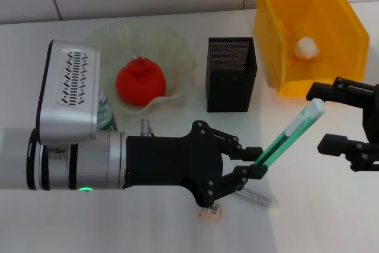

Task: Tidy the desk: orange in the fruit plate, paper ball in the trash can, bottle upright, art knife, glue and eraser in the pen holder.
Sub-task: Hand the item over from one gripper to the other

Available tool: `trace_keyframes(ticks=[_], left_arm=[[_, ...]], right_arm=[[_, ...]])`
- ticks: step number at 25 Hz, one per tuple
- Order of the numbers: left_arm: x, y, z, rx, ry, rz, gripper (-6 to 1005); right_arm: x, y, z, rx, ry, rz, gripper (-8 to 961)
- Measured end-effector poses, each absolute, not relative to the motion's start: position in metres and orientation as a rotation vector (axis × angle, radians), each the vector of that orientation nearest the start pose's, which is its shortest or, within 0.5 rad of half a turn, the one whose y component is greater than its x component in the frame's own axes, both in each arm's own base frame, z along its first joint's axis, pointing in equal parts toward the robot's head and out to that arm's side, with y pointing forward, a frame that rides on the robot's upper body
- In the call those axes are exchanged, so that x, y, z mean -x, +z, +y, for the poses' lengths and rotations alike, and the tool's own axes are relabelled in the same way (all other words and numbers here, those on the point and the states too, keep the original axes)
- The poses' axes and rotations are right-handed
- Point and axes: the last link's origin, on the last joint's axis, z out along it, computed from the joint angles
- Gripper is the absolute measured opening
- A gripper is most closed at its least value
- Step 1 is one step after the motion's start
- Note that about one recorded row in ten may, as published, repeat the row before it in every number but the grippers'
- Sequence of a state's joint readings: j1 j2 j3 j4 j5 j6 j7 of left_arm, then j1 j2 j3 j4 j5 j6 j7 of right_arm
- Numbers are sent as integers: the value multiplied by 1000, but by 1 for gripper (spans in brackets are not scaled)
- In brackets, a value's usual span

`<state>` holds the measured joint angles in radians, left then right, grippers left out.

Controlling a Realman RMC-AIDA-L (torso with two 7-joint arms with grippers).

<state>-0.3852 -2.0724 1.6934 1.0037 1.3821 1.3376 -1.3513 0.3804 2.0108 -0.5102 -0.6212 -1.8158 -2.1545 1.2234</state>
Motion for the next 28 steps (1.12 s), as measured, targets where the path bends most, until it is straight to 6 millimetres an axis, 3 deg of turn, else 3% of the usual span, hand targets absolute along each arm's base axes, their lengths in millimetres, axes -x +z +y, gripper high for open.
trace_keyframes(ticks=[10, 15, 20, 28], left_arm=[[148, -76, 273, 3077, -896, -43, 181], [146, -76, 273, 3088, -895, -37, 182], [146, -77, 272, 3096, -896, -33, 182], [146, -77, 271, 3102, -898, -35, 181]], right_arm=[[-261, 64, 248, 2771, 1322, 322, 795], [-258, 61, 250, 2801, 1318, 327, 681], [-256, 60, 251, 2806, 1323, 323, 468], [-255, 59, 250, 2835, 1319, 311, 454]])
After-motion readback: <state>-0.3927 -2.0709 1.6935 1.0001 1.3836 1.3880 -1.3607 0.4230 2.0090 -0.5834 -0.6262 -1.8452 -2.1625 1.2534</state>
